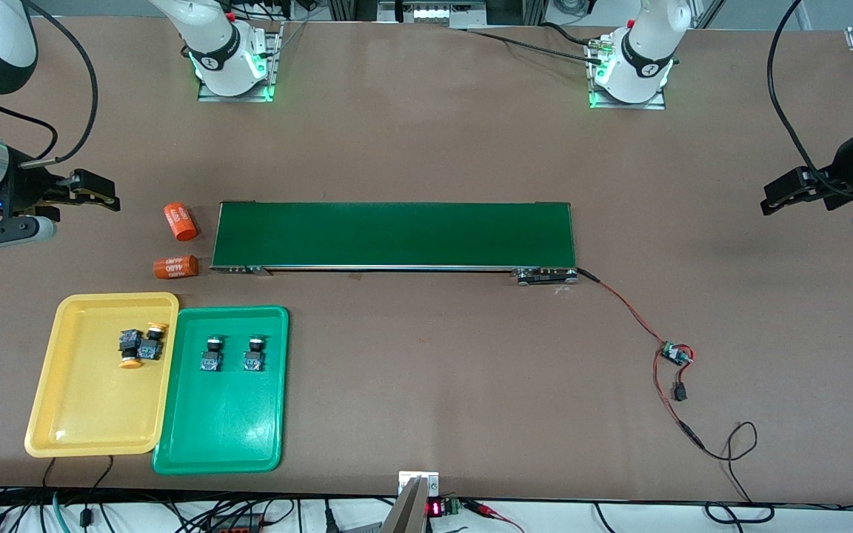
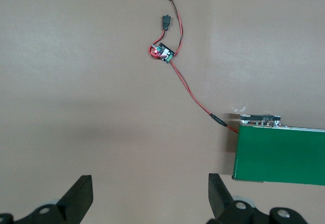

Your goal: Sort buttons by color to trays

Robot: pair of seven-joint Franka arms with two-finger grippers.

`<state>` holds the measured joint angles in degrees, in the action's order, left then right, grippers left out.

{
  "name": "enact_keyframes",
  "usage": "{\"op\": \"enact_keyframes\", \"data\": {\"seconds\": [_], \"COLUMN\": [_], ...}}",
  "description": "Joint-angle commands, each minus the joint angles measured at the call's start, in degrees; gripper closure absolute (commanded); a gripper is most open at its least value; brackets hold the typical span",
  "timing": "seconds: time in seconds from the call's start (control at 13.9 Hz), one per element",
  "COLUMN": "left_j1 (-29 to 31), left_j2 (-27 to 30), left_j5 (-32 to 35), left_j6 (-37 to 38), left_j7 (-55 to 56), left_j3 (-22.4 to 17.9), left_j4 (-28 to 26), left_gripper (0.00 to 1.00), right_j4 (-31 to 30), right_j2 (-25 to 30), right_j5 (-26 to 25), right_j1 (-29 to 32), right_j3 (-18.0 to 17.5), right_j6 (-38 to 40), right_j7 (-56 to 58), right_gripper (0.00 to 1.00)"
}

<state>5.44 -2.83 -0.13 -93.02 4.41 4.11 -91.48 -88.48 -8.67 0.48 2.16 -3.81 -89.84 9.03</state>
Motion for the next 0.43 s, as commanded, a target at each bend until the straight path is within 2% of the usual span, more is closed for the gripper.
{"op": "enact_keyframes", "data": {"seconds": [0.0, 0.36], "left_j1": [-0.08, -0.08], "left_j2": [0.11, 0.11], "left_j5": [-0.57, -0.57], "left_j6": [0.47, 0.47], "left_j7": [-0.28, -0.28], "left_j3": [0.02, 0.02], "left_j4": [0.69, 0.69], "left_gripper": [0.0, 0.0], "right_j4": [1.03, 1.03], "right_j2": [-0.03, -0.03], "right_j5": [-0.13, 0.04], "right_j1": [0.47, 1.18], "right_j3": [-0.24, -0.23], "right_j6": [1.24, 1.33], "right_j7": [0.55, 0.55], "right_gripper": [0.0, 0.0]}}
